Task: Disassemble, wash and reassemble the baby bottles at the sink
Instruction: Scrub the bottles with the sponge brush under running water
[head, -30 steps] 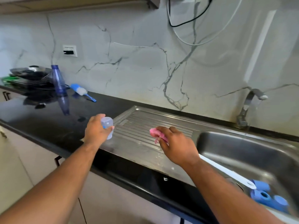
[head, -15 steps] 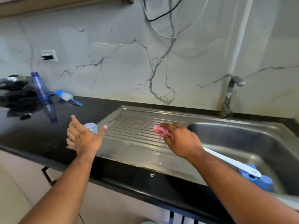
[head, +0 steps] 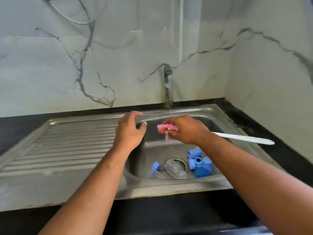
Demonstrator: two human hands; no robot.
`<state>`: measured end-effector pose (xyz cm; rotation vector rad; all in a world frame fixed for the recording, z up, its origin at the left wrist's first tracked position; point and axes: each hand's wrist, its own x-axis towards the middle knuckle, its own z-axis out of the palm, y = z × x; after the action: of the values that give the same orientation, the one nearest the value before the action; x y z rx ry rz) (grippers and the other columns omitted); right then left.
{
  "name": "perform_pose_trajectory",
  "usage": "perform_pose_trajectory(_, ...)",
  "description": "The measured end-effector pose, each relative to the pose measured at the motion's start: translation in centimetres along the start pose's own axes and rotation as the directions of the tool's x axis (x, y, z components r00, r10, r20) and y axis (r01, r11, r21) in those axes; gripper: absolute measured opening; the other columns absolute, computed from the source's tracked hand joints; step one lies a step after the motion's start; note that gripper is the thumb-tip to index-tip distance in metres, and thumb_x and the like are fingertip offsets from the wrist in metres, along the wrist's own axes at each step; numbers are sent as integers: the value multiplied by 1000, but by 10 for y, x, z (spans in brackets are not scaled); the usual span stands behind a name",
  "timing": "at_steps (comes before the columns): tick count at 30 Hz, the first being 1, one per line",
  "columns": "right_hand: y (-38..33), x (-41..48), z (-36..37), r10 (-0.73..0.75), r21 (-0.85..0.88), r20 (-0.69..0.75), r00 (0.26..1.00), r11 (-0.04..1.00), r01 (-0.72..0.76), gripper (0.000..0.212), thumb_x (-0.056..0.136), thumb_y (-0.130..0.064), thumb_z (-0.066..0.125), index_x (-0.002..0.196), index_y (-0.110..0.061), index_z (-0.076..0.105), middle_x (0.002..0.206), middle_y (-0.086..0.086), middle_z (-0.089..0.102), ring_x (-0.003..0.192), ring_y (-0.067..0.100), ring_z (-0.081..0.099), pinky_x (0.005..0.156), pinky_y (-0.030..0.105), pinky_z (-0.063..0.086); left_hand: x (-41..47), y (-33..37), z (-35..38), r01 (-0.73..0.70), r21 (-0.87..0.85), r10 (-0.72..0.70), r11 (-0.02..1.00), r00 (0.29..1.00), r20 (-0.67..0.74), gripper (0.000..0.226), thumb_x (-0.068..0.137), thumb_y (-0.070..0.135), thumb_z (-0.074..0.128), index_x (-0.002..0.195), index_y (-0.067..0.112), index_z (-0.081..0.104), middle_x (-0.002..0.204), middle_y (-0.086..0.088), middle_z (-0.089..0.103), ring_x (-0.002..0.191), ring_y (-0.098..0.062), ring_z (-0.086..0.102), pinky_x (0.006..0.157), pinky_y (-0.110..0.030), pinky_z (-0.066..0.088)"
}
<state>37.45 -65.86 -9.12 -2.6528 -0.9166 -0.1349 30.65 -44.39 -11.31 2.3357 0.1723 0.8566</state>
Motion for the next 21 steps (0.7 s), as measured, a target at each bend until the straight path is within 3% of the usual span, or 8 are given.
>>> perform_pose_trajectory(3,30,2,6,50,-35,-50,997,998,-52,39,90,-56,60,126,-42,60,122,-6,68,113,22,63,88,37,51,16,10,46,2,54,-18,999,958,286,29,87,22,76,115,18,70,114,-1,72,109,-18,65,100,-32,49)
perform_pose_trajectory(7,68,0,30,135,-3,6,991,991,-135,39,92,-51,63,130,-43,60,127,-8,66,118,22,61,90,36,49,17,2,96,-77,264,-100,961,798,594,36,86,24,79,120,16,69,117,-4,71,111,-21,66,95,-26,47)
perform_pose_trajectory(10,83,10,33,134,56,28,991,989,-135,37,89,-48,67,126,-44,64,124,-10,69,114,20,63,86,34,49,16,-6,115,-170,421,-262,891,565,783,55,85,27,81,135,22,61,128,-4,64,117,-22,61,96,-23,45)
perform_pose_trajectory(13,88,17,32,135,102,-7,991,986,-133,37,89,-48,68,125,-43,65,122,-11,70,110,17,64,86,32,51,16,-4,128,-306,431,-335,849,319,887,71,81,22,84,144,32,52,140,0,57,124,-19,57,101,-23,44)
perform_pose_trajectory(17,93,16,32,150,133,-37,988,981,-143,37,88,-47,69,125,-40,66,121,-12,70,109,16,64,91,36,54,2,5,153,-497,381,-289,779,254,923,85,78,24,87,150,37,44,149,1,50,135,-23,49,107,-29,42)
perform_pose_trajectory(21,97,14,33,171,137,-23,985,976,-166,37,88,-48,70,124,-40,67,121,-12,70,108,15,64,90,35,54,-12,2,171,-566,356,-283,743,216,935,81,80,19,85,148,38,46,147,2,53,131,-23,53,88,-24,40)
